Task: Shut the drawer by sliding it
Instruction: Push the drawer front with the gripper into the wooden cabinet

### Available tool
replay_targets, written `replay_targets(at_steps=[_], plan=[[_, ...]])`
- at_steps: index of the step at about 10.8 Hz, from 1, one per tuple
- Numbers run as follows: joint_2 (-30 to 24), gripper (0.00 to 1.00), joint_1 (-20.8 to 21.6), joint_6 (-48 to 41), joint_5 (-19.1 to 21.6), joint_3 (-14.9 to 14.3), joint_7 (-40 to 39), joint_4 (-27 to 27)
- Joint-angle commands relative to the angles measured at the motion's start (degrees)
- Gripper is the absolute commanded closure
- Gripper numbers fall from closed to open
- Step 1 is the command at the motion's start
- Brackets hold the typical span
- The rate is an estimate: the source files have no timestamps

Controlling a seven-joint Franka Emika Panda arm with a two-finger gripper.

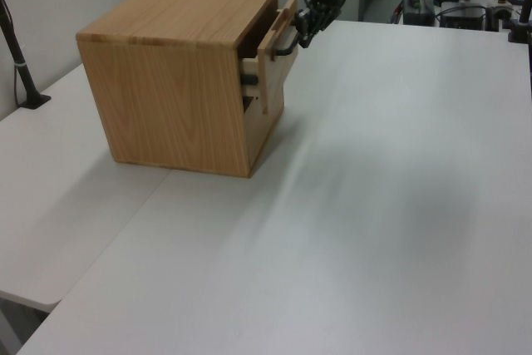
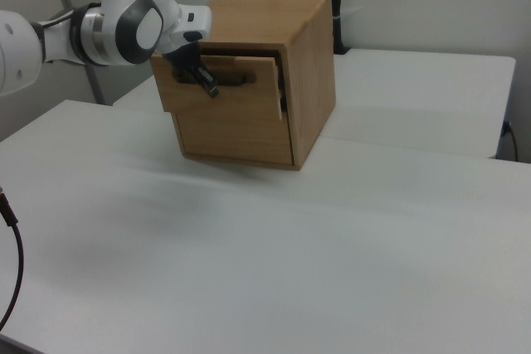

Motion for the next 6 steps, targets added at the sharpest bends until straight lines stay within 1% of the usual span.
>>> replay_targets(at_steps=[1,3,4,6], plan=[[5.1,0.95,0.7,6.9,-3.6,-0.4,7.8,5.1],[7.1,0.95,0.6,10.5,-6.4,-0.4,12.4,6.6],[7.5,0.95,0.6,11.1,-7.2,-0.4,13.2,6.6],[7.2,0.95,0.5,11.0,-7.4,-0.4,13.2,6.5]])
